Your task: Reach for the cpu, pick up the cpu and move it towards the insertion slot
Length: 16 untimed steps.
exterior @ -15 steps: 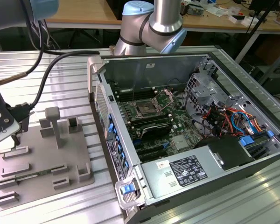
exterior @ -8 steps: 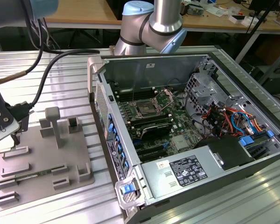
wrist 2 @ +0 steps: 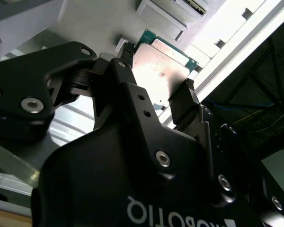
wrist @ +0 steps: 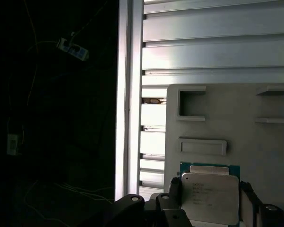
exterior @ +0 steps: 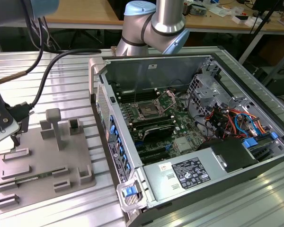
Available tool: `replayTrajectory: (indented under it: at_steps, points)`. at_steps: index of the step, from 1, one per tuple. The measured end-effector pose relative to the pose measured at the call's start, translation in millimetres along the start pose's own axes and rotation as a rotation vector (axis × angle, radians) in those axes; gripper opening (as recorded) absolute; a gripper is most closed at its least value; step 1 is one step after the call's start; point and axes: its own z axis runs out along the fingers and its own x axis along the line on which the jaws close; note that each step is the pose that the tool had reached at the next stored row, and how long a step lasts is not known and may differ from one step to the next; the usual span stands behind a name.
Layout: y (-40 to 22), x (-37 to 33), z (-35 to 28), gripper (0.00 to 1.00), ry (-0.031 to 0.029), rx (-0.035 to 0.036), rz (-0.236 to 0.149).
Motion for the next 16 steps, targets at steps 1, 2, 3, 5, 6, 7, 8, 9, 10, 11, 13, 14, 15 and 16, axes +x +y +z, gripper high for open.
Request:
replayTrajectory:
  at_steps: [1, 2, 3, 5, 6, 7, 8, 9, 10, 11, 13, 14, 15, 16]
  points:
    - [0.0, 0.0, -0.2, 0.55, 0.0, 0.0, 0.0]
    - [0.0, 0.0, -0.5, 0.55, 0.0, 0.0001, 0.0]
    - [0.0, 0.0, -0.7, 0.55, 0.0, 0.0, 0.0]
    - [0.0, 0.0, -1.2, 0.55, 0.0001, 0.0, 0.0]
    - [0.0, 0.0, -1.5, 0.55, 0.0, 0.0001, 0.0]
    - [0.0, 0.0, -1.7, 0.55, 0.0, 0.0001, 0.0]
    - [0.0, 0.0, -2.0, 0.55, 0.0, 0.0, 0.0]
    - [0.0, 0.0, -2.2, 0.55, -0.0001, 0.0, 0.0]
    - [0.0, 0.0, -2.7, 0.55, 0.0, 0.0, 0.0]
    - [0.0, 0.0, -3.1, 0.55, 0.0, 0.0, 0.0]
    - [0.0, 0.0, -3.7, 0.55, 0.0, 0.0, 0.0]
    - [0.0, 0.0, -4.0, 0.55, 0.0001, 0.0, 0.0]
    - [0.0, 0.0, -4.2, 0.55, 0.0, 0.0, 0.0]
    - [0.0, 0.0, -4.5, 0.55, -0.0001, 0.0, 0.0]
